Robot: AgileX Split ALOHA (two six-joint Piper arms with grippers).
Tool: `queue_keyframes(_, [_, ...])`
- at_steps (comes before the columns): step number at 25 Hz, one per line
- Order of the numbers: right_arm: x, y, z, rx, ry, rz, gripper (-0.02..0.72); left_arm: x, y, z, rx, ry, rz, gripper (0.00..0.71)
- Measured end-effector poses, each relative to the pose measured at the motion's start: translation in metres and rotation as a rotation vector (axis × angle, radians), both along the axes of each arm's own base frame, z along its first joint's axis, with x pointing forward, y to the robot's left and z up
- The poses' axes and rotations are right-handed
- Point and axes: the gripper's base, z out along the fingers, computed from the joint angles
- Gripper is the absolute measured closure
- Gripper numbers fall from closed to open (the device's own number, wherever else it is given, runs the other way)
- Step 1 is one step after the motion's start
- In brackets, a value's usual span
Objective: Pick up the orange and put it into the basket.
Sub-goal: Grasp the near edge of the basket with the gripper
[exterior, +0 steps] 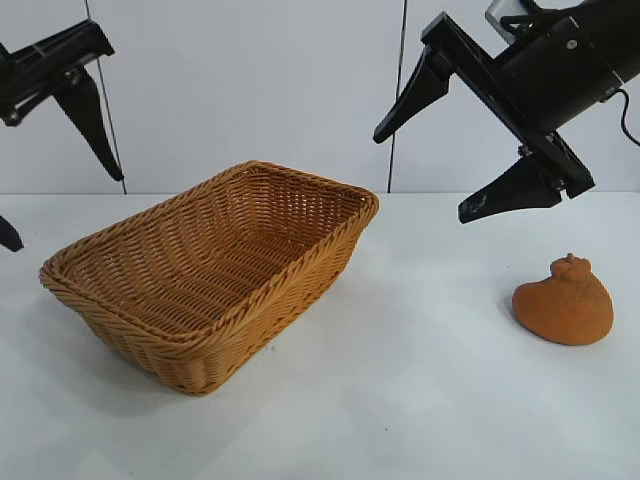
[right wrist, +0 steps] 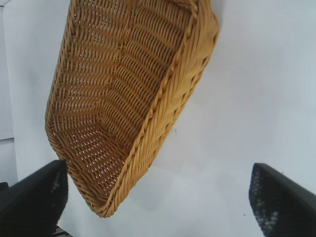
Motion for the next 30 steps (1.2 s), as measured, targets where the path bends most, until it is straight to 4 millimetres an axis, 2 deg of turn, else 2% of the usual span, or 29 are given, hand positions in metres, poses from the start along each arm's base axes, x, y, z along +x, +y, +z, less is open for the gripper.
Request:
queue_keyframes(7, [0.0,0.0,0.0,0.0,0.0,0.0,0.02,0.015,-0.004,-0.035,0.03,0.057,0.011,0.161])
queue_keyframes(14, [0.0,0.0,0.0,0.0,0.001,0.001,0.02,0.032,-0.009,-0.091,0.057,0.119,0.027,0.161])
queue_keyframes(16, [0.0,0.0,0.0,0.001,0.002,0.002,0.02,0.033,-0.01,-0.099,0.045,0.132,0.044,0.161])
queue_keyframes(20, [0.0,0.0,0.0,0.001,0.002,0.002,0.02,0.036,-0.012,-0.099,0.002,0.112,0.084,0.176])
queue_keyframes(23, [0.0,0.0,0.0,0.001,0.002,0.002,0.02,0.036,-0.013,-0.099,-0.004,0.113,0.09,0.273])
queue_keyframes(26, [0.0,0.0,0.0,0.001,0.003,0.002,0.02,0.035,-0.013,-0.099,-0.004,0.12,0.091,0.422])
queue_keyframes(29, [0.0,0.0,0.0,0.001,0.003,0.002,0.02,0.032,-0.013,-0.1,-0.001,0.155,0.096,0.606])
queue_keyframes(30, [0.0,0.0,0.0,0.001,0.003,0.002,0.02,0.033,-0.013,-0.1,-0.007,0.156,0.105,0.62])
